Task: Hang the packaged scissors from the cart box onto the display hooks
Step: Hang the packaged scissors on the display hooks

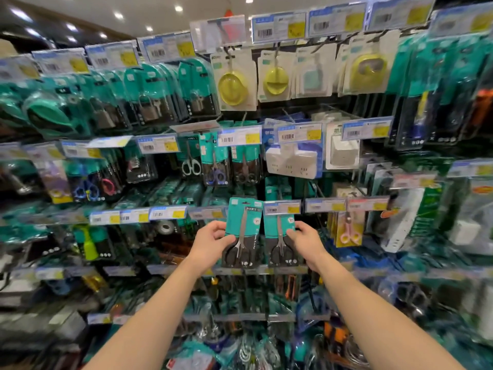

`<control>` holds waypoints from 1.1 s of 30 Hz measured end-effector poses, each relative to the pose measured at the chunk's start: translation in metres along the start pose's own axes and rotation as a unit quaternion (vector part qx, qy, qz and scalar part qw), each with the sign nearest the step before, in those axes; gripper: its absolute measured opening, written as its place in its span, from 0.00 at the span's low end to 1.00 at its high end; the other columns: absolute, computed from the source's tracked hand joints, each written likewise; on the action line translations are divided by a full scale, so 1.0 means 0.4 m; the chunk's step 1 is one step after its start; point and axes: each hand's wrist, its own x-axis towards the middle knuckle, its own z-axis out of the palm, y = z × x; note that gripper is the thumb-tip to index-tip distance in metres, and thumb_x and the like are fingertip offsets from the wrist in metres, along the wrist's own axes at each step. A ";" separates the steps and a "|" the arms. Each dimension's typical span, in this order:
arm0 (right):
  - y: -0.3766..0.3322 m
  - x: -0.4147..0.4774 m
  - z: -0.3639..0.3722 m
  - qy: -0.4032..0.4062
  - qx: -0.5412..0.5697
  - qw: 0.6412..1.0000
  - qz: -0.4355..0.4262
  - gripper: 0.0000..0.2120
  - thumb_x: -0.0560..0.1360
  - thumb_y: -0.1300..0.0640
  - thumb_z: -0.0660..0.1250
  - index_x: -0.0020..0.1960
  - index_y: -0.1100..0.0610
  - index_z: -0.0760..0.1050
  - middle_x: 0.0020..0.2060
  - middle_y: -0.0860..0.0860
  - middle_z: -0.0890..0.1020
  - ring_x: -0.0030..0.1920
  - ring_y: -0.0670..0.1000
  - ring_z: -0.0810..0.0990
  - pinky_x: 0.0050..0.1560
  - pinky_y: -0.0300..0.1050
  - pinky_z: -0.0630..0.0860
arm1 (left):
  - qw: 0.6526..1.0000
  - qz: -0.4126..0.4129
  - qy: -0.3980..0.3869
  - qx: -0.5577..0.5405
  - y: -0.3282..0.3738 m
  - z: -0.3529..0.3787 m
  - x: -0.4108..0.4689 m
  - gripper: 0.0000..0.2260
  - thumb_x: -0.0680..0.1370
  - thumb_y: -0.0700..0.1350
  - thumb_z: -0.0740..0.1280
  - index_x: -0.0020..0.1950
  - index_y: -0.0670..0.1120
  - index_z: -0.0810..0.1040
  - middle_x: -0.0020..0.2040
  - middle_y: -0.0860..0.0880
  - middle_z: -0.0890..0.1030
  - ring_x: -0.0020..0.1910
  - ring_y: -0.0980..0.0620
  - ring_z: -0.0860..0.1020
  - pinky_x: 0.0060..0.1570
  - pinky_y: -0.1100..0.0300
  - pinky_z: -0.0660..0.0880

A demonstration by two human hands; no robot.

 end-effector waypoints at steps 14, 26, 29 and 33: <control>0.004 0.034 -0.007 0.006 0.027 1.000 0.003 0.06 0.81 0.58 0.66 0.55 0.51 0.81 0.50 0.59 0.86 0.48 0.62 0.84 0.51 0.57 0.80 | 1.000 -0.011 -0.008 0.006 -0.048 0.038 0.001 0.08 0.77 0.39 0.74 0.53 0.49 0.80 0.49 0.51 0.87 0.50 0.54 0.85 0.49 0.62 0.79; -0.022 0.158 -0.014 0.022 -0.011 0.998 0.060 0.21 0.80 0.59 0.66 0.72 0.56 0.73 0.48 0.55 0.83 0.42 0.55 0.81 0.39 0.47 0.76 | 0.994 -0.049 -0.075 0.067 -0.120 0.120 -0.010 0.08 0.77 0.39 0.74 0.54 0.47 0.81 0.46 0.47 0.86 0.45 0.52 0.85 0.47 0.58 0.81; -0.021 0.159 -0.007 0.036 -0.033 0.996 0.071 0.16 0.81 0.55 0.67 0.68 0.57 0.75 0.54 0.57 0.83 0.52 0.59 0.81 0.55 0.53 0.78 | 0.994 -0.057 -0.071 0.057 -0.121 0.138 -0.003 0.08 0.77 0.39 0.74 0.54 0.47 0.80 0.47 0.47 0.86 0.47 0.51 0.85 0.47 0.58 0.81; 0.042 0.119 0.007 0.036 -0.092 0.990 0.098 0.23 0.81 0.50 0.65 0.72 0.61 0.68 0.63 0.60 0.79 0.59 0.61 0.79 0.53 0.49 0.74 | 0.994 -0.081 -0.058 0.031 -0.108 0.161 0.014 0.08 0.78 0.39 0.73 0.55 0.47 0.79 0.48 0.47 0.86 0.48 0.52 0.84 0.42 0.64 0.77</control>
